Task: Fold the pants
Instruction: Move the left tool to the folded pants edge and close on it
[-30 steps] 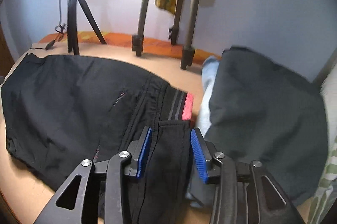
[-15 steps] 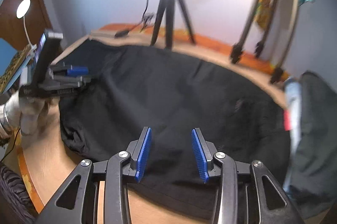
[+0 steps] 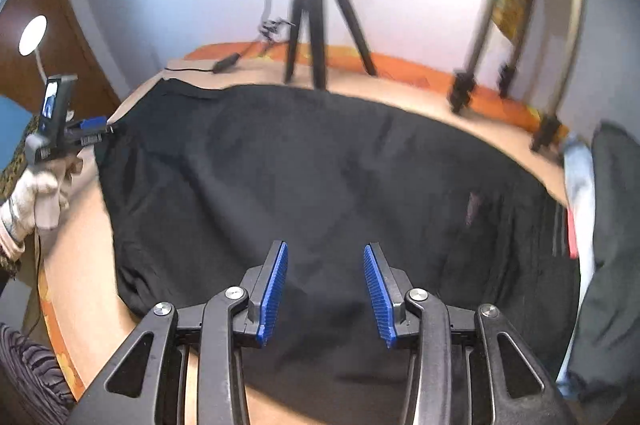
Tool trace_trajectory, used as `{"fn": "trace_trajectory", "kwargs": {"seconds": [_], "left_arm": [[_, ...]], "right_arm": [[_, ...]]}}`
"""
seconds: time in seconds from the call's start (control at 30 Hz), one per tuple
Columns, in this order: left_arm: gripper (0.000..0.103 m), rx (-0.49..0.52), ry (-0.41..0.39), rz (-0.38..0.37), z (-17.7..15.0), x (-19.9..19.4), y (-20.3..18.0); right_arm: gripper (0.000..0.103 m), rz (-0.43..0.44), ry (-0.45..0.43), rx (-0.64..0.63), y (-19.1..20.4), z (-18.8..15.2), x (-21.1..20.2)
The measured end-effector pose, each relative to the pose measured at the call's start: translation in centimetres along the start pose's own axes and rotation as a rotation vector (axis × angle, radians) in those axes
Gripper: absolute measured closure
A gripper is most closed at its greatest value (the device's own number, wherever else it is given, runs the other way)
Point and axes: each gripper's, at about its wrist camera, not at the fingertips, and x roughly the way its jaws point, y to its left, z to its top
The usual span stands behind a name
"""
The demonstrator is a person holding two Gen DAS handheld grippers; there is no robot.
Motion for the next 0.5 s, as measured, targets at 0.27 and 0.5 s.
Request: {"fn": "trace_trajectory", "kwargs": {"seconds": [0.27, 0.5], "left_arm": [[0.04, -0.186, 0.056, -0.109, -0.7, -0.1, 7.2], [0.04, -0.27, 0.078, -0.151, -2.4, 0.9, 9.2]], "right_arm": [[0.062, 0.083, -0.01, -0.097, 5.9, 2.6, 1.6], [0.062, 0.087, 0.023, -0.155, 9.1, 4.5, 4.5]]}}
